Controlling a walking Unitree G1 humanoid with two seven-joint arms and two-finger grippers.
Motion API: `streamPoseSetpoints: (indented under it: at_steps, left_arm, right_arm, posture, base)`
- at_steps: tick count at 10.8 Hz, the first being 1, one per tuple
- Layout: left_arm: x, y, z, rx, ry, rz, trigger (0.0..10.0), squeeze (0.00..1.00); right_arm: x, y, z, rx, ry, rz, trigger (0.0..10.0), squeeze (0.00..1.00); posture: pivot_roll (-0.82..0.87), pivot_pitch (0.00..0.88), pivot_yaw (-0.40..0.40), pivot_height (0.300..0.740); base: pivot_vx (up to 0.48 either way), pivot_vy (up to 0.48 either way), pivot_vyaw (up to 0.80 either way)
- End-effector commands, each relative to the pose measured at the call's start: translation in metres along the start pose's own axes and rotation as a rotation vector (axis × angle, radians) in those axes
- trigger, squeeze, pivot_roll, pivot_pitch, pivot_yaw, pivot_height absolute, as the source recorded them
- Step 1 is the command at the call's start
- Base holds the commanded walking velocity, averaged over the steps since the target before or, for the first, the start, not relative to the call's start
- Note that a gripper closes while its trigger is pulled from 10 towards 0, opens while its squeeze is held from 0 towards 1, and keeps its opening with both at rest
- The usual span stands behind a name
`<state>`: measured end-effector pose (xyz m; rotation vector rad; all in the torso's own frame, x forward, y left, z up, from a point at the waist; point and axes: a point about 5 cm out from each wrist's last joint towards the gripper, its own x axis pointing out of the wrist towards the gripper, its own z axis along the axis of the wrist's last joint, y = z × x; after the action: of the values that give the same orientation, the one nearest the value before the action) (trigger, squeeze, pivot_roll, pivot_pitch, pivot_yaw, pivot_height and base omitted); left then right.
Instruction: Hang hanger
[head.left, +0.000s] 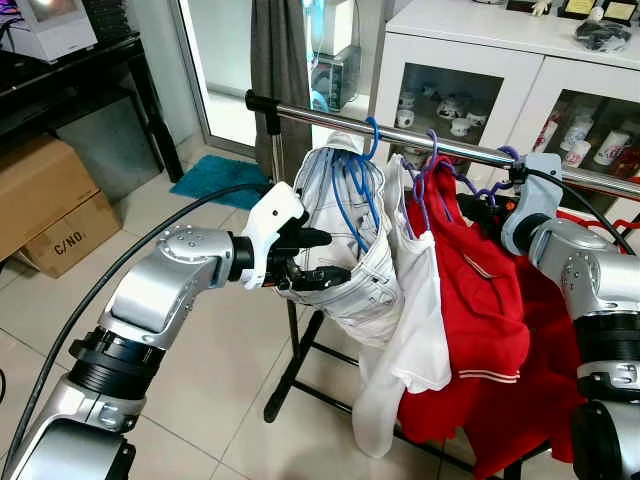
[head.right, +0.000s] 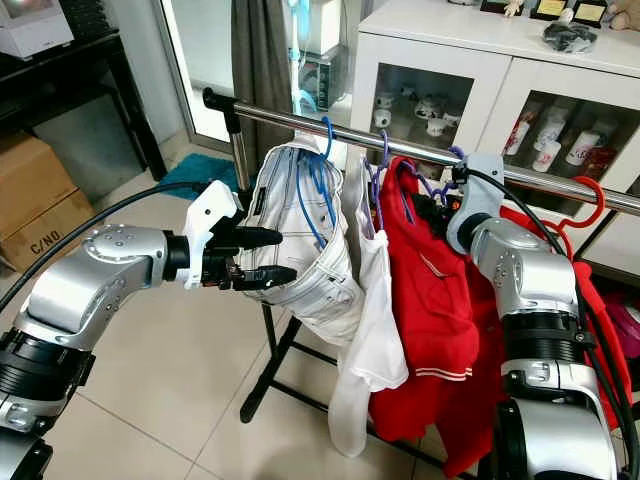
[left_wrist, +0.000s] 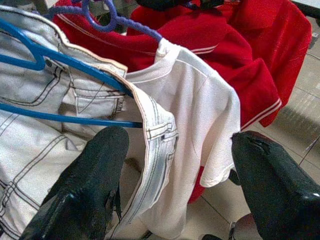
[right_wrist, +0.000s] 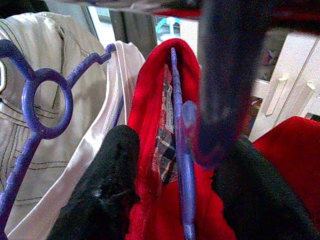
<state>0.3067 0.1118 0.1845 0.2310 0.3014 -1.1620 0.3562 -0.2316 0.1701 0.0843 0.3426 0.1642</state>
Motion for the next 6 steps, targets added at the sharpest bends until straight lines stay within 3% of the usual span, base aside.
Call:
streamPoseSetpoints:
  at_steps: [1, 6]
  left_arm:
    - [0.0, -0.0006, 0.0065, 0.025, 0.0, 0.001, 10.0, 0.0]
    - [0.002, -0.0006, 0.0069, 0.022, -0.001, -0.001, 10.0, 0.0]
  right_arm:
    - [-0.0007, -0.0015, -0.0015, -0.019, 0.005, -0.015, 0.0, 0.0]
    - [-0.0006, -0.0011, -0.0017, -0.009, -0.001, -0.008, 0.0, 0.0]
  posture:
    - [-0.2, 0.0, 0.029, 0.74]
    - [-0.2, 0.0, 0.029, 0.74]
  base:
    - [0.0, 0.0, 0.0]
    - [0.0, 0.0, 0.0]
